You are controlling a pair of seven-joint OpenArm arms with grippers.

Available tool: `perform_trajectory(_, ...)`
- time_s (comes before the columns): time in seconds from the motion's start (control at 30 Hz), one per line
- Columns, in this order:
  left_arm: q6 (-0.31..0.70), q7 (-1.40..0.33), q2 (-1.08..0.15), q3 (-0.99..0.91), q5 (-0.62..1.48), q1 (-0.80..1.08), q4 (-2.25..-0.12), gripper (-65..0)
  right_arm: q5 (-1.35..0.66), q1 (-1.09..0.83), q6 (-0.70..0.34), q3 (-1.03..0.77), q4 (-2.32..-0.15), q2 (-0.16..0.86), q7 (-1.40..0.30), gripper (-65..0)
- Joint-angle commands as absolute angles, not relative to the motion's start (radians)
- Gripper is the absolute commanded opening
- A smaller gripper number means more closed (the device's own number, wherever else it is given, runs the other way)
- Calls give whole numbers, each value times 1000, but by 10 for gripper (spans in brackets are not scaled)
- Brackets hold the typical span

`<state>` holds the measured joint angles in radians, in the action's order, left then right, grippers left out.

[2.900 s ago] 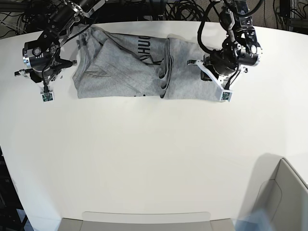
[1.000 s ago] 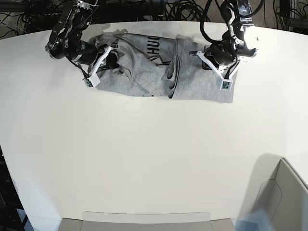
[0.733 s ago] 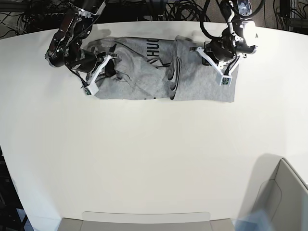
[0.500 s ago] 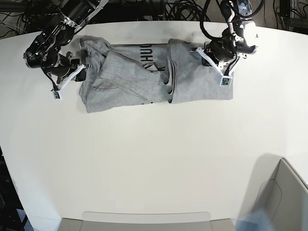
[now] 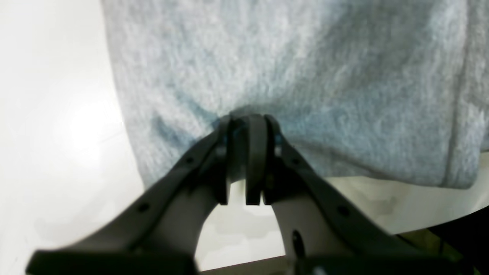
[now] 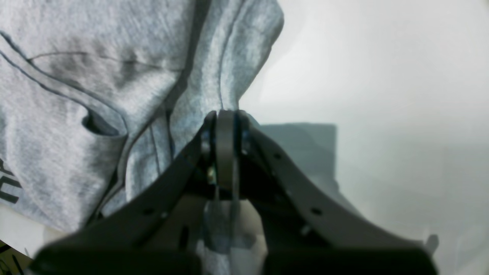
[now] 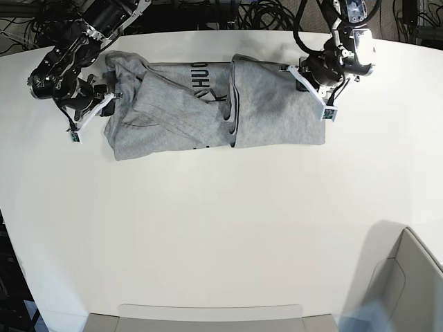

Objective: Fold the T-shirt properly
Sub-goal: 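Fold the shirt end with the right gripper over onto the left-folded part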

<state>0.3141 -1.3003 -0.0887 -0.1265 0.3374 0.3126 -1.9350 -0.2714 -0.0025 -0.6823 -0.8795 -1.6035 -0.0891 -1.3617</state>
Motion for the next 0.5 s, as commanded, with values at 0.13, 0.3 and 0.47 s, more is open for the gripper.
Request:
perform_trajectory(0.13,315,-1291,-91,-122,341,309,-1952,-588,-239,-41,-698,-880,-1676,-85,-1396,-528)
perform_trajectory(0.3,315,-1291,-91,-122,340,308,-1949,-587,-418,-107,-698,-885,-1834,-85,-1396,-410)
perform_trajectory(0.47,315,-1291,-91,-120,341,306,-1949,-587,-530,-102,-698,-914,-1865,-68,-1396,-410)
